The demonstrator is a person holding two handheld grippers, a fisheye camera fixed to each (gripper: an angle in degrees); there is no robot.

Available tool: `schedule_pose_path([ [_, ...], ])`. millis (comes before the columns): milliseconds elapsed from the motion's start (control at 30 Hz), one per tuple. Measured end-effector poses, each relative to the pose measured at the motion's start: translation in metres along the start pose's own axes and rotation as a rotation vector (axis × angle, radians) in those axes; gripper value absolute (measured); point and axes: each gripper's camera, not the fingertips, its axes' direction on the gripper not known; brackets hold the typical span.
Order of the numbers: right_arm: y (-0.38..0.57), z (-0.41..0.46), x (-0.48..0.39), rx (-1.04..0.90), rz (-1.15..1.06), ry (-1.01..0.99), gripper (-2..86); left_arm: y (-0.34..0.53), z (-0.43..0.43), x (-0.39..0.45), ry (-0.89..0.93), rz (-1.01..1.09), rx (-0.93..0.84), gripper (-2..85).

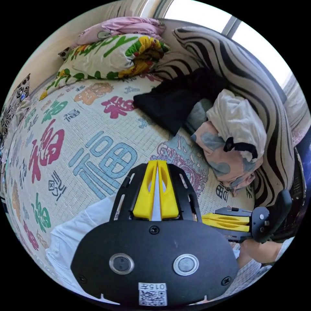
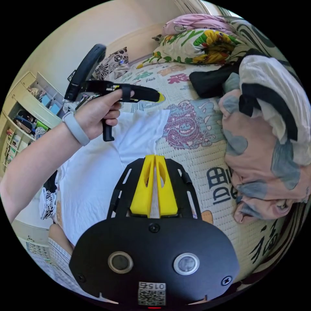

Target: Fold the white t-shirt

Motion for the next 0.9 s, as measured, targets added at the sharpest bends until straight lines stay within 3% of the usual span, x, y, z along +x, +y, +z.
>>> schedule_pose_path([
  [167, -0.024, -0.015, -0.030, 0.059, -0.164, 0.077, -1.0, 0.033, -0.068, -0.050, 0.021, -0.070, 0.207, 0.0],
  [467, -0.040, 0.024, -0.002, -0.019, 0.008, 0.030, -1.0, -0.001, -0.006, -0.036, 0.018, 0.061, -0.076, 6.7],
  [633, -0.048, 0.043, 0.001, -0.028, 0.040, -0.006, -1.0, -0.018, 0.033, -0.029, -0.138, 0.066, -0.231, 6.0],
  [767, -0.058, 0.056, -0.004, -0.016, 0.034, -0.017, -1.0, -0.010, 0.002, -0.049, -0.089, 0.022, -0.150, 1.3],
  [900, -0.068, 0.057, -0.019, 0.032, -0.015, -0.019, -1.0, 0.018, -0.084, -0.085, -0.007, -0.032, 0.087, 0.2],
])
